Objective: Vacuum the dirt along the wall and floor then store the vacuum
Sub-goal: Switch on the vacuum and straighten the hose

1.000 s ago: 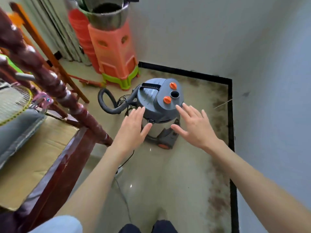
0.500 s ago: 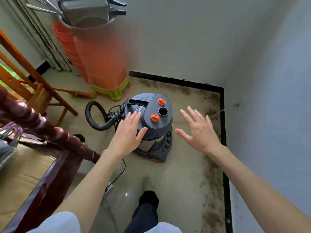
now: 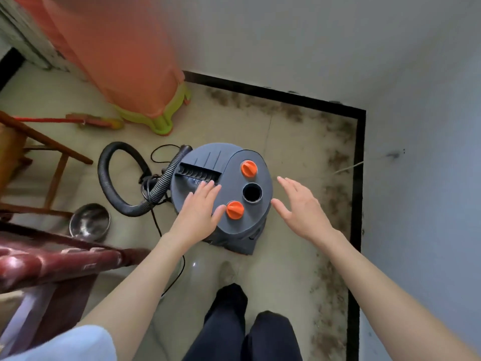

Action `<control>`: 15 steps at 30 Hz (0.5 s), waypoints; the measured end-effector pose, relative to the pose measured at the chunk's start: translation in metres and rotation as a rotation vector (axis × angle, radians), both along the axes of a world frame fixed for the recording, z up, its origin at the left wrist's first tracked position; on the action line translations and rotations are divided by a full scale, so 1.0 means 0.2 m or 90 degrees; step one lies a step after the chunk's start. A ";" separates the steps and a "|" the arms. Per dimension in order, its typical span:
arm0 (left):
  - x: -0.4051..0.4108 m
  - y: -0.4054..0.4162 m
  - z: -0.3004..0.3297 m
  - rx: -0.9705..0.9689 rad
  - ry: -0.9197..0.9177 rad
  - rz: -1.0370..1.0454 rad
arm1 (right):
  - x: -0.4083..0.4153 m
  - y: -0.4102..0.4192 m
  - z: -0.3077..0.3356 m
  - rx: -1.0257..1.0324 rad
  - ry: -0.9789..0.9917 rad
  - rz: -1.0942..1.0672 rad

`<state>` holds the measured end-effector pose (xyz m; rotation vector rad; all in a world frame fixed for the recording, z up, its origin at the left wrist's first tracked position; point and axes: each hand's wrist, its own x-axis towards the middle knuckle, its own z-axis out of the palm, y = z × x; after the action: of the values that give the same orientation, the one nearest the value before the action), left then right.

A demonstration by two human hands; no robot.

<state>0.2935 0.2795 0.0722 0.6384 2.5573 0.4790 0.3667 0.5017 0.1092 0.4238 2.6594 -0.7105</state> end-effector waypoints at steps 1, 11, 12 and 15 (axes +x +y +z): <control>-0.03 0.02 -0.05 -0.005 -0.010 0.003 | -0.05 0.01 -0.05 -0.009 -0.007 0.001; -0.18 0.13 -0.49 -0.070 -0.015 0.042 | -0.46 0.01 -0.49 -0.079 -0.036 0.009; -0.17 0.12 -0.53 -0.075 -0.005 0.041 | -0.50 0.00 -0.53 -0.086 -0.022 -0.014; -0.14 0.12 -0.61 -0.044 0.073 0.051 | -0.61 -0.02 -0.63 -0.092 0.025 -0.060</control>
<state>0.2661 0.3039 -0.0497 0.5562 2.7038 0.3892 0.2438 0.4970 -0.0176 0.5036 2.6158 -0.9424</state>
